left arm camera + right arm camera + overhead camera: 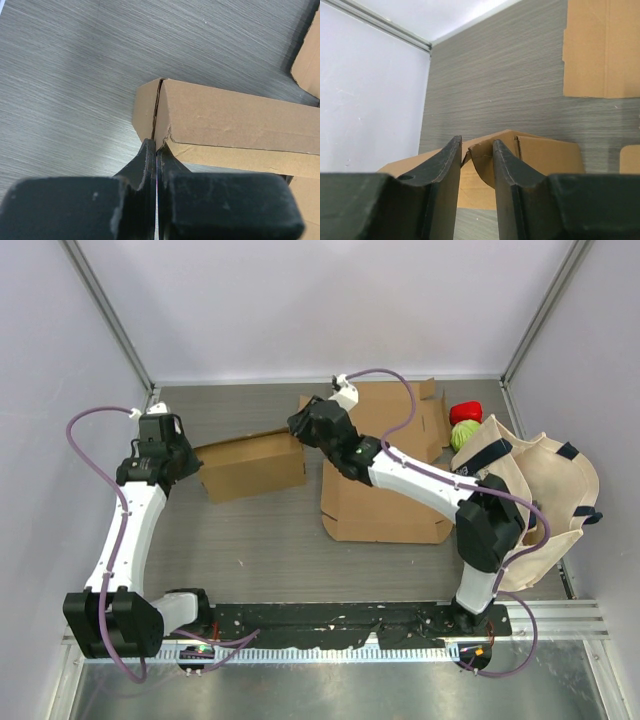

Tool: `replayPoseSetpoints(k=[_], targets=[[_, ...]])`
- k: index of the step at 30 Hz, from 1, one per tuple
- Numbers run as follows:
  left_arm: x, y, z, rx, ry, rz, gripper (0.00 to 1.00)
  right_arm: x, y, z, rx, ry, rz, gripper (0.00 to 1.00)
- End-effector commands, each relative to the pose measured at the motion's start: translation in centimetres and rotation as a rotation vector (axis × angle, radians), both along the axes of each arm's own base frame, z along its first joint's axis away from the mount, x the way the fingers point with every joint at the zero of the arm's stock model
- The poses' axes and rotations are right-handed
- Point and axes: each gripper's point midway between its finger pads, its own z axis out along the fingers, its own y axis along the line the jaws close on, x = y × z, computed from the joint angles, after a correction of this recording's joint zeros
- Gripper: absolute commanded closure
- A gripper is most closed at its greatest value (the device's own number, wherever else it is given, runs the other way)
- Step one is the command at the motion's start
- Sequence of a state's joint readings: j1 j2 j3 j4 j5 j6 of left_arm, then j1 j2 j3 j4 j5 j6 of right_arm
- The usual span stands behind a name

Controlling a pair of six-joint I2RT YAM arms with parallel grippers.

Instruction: Fold the paper box

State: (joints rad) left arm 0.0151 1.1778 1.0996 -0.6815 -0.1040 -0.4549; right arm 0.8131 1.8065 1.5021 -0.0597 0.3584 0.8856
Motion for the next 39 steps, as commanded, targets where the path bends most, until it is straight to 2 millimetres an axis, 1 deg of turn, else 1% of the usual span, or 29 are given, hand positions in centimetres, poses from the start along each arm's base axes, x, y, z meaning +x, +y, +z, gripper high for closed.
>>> replayPoseSetpoints(k=[1, 2, 4, 5, 7, 8, 9, 10, 11, 12, 13, 14, 16, 17, 18, 19, 22, 24, 26, 28, 29, 31, 33, 34, 35, 36, 37, 38, 39], targets=[[-2.1, -1.0, -3.3, -0.054, 0.133, -0.01, 1.0, -0.5, -0.4, -0.7, 0.007, -0.115, -0.025, 0.68], [-2.0, -1.1, -3.1, -0.056, 0.125, -0.012, 1.0, -0.7, -0.9, -2.0, -0.011, -0.111, -0.028, 0.68], [-2.1, -1.1, -2.7, -0.056, 0.114, -0.011, 0.99, -0.7, -1.1, -1.9, -0.009, -0.129, -0.021, 0.68], [-2.1, -1.1, -2.5, -0.056, 0.108, -0.011, 0.93, -0.8, -1.1, -2.0, -0.018, -0.132, -0.022, 0.68], [-2.1, -1.3, -1.7, -0.064, 0.101, -0.018, 0.87, -0.6, -1.2, -1.5, -0.033, -0.164, -0.008, 0.68], [-2.0, -1.4, -1.4, -0.067, 0.093, -0.021, 0.77, -0.6, -0.9, -1.1, -0.031, -0.171, 0.018, 0.68], [-1.7, -1.3, -0.7, -0.065, 0.076, -0.023, 0.72, -0.5, -0.7, -1.0, -0.052, -0.18, 0.043, 0.66], [-1.6, -1.4, -0.5, -0.065, 0.075, -0.028, 0.7, -0.4, -0.8, -1.6, -0.088, -0.165, 0.06, 0.62], [-1.3, -1.4, -0.5, -0.061, 0.08, -0.036, 0.69, -0.3, -0.6, -0.7, -0.097, -0.182, 0.082, 0.59], [-0.9, -1.4, 0.0, -0.057, 0.075, -0.043, 0.7, -0.6, -0.2, -0.6, -0.11, -0.186, 0.129, 0.57], [-0.8, -1.4, -0.1, -0.053, 0.087, -0.047, 0.72, -0.8, -0.2, -0.8, -0.162, -0.196, 0.166, 0.52], [-0.5, -1.3, -0.8, -0.047, 0.119, -0.056, 0.77, -0.6, -0.4, -0.3, -0.171, -0.201, 0.184, 0.5], [-0.4, -1.3, -0.8, -0.04, 0.141, -0.063, 0.8, -1.2, -0.3, -0.4, -0.217, -0.216, 0.273, 0.45], [-0.3, -1.0, -0.8, -0.026, 0.145, -0.057, 0.85, -1.3, -0.7, 0.3, -0.228, -0.228, 0.291, 0.43], [-0.2, -1.0, -0.8, -0.021, 0.143, -0.06, 0.87, -1.8, -0.5, 0.5, -0.232, -0.232, 0.342, 0.42], [0.0, -0.9, -0.6, -0.018, 0.135, -0.06, 0.89, -2.1, -0.8, 0.3, -0.27, -0.242, 0.381, 0.38], [0.2, -0.7, -0.2, -0.012, 0.114, -0.051, 0.89, -2.5, -1.4, 0.9, -0.315, -0.262, 0.441, 0.34], [0.2, -0.7, -0.3, -0.011, 0.115, -0.05, 0.9, -2.6, -1.8, 0.8, -0.364, -0.259, 0.483, 0.33], [0.2, -0.7, -0.5, -0.009, 0.123, -0.048, 0.9, -2.8, -1.6, 1.0, -0.395, -0.267, 0.538, 0.32], [0.1, -0.7, -0.5, -0.009, 0.129, -0.049, 0.89, -2.9, -1.6, 0.4, -0.423, -0.243, 0.557, 0.33], [0.1, -0.7, -0.5, -0.011, 0.13, -0.048, 0.84, -2.7, -1.8, 0.4, -0.435, -0.248, 0.552, 0.33], [0.0, -0.7, -0.1, -0.012, 0.115, -0.051, 0.8, -2.7, -2.2, 0.1, -0.459, -0.244, 0.544, 0.32], [0.0, -0.8, 0.2, -0.014, 0.106, -0.05, 0.7, -3.0, -2.4, 0.2, -0.467, -0.253, 0.556, 0.33], [0.0, -0.8, 0.3, -0.016, 0.103, -0.053, 0.65, -3.3, -2.4, 0.5, -0.457, -0.273, 0.561, 0.32], [0.1, -0.8, 0.6, -0.012, 0.094, -0.056, 0.56, -3.4, -2.4, 0.9, -0.439, -0.283, 0.564, 0.3], [0.1, -0.8, 0.6, -0.011, 0.094, -0.058, 0.51, -3.6, -2.3, 1.3, -0.419, -0.287, 0.577, 0.28], [0.2, -0.8, 0.8, -0.01, 0.088, -0.059, 0.46, -3.7, -2.1, 2.0, -0.392, -0.292, 0.582, 0.26], [0.5, -0.7, 1.1, -0.003, 0.084, -0.059, 0.38, -3.5, -2.3, 2.4, -0.38, -0.288, 0.574, 0.25], [0.6, -0.6, 1.3, 0.0, 0.083, -0.06, 0.35, -3.7, -2.1, 2.7, -0.371, -0.295, 0.587, 0.25]])
